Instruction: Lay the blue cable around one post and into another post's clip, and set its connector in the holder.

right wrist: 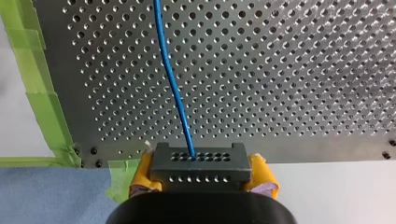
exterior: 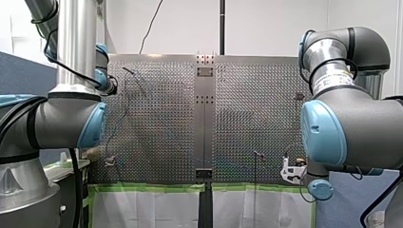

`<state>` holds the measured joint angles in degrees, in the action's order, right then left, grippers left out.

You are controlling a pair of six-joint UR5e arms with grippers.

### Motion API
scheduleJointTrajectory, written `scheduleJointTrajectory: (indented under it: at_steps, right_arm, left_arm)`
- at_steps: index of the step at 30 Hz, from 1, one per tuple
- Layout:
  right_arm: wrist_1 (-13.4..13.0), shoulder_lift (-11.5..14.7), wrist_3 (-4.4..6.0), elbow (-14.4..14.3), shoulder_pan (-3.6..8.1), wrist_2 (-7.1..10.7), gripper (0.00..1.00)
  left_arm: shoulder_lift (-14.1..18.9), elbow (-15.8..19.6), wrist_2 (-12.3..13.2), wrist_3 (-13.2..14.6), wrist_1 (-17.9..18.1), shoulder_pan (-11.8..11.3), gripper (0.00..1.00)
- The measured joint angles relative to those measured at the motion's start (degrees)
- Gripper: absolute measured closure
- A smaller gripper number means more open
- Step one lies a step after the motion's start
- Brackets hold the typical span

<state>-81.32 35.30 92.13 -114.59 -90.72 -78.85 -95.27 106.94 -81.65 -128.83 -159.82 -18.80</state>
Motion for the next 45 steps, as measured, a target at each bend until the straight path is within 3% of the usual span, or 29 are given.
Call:
scheduleJointTrajectory:
  at_steps: [10,15,28,37,45]
  right_arm:
    - [0.11,0.00,0.03,0.01,-0.15,0.22,0.82]
    - [0.12,0.00,0.18,0.01,-0.32,0.20,0.82]
    - [-0.10,0.00,0.95,0.01,-0.55,0.17,0.82]
    - [0.09,0.00,0.96,0.02,-0.79,0.11,0.82]
    - [0.10,-0.01,1.01,0.03,-0.97,0.00,0.82]
  left_arm:
    - [4.93,-4.40,-0.82,4.90,-4.92,-4.87,0.00]
    - [7.12,-6.58,-1.60,7.09,-7.11,-5.42,0.00]
    - [13.81,-13.27,3.99,13.78,-13.80,0.06,0.00]
    - [18.01,-17.47,3.91,17.95,-18.00,4.25,0.00]
    - [21.62,-21.08,1.14,19.48,-21.62,7.86,0.00]
